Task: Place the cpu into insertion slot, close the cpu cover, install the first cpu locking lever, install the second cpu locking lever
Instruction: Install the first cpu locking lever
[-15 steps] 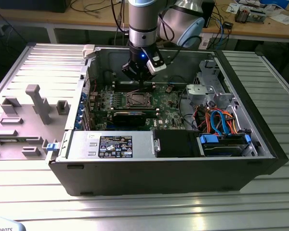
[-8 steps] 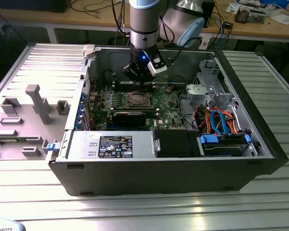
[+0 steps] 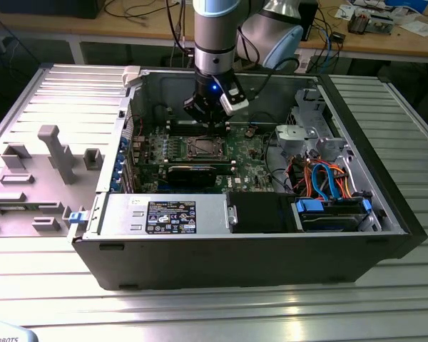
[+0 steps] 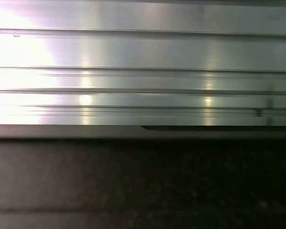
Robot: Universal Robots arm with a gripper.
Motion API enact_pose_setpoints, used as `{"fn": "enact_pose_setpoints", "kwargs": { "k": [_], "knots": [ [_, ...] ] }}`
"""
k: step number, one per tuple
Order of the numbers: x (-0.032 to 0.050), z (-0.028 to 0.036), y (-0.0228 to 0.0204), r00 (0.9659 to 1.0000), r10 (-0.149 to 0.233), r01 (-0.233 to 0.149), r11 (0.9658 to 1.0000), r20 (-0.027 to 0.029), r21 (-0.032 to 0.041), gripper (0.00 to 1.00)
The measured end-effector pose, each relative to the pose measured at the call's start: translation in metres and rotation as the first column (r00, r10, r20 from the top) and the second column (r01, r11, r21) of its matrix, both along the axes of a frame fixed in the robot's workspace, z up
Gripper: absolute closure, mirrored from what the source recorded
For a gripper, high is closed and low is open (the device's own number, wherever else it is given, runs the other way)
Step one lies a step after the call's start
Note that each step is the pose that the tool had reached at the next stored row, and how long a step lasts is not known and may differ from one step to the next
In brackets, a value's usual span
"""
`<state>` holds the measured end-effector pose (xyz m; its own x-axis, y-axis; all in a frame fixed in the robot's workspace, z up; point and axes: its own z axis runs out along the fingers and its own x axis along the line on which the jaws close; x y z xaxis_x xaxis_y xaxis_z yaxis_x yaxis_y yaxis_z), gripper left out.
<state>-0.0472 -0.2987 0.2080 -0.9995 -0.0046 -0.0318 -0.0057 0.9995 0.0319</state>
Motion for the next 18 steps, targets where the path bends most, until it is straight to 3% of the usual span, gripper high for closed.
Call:
{"fn": "enact_pose_setpoints", "kwargs": {
  "k": [18],
  "knots": [
    [0.0019,-0.0035,0.0000,0.9999,-0.011,0.011,0.9999,0.0000,0.0000,0.89]
  ]
}}
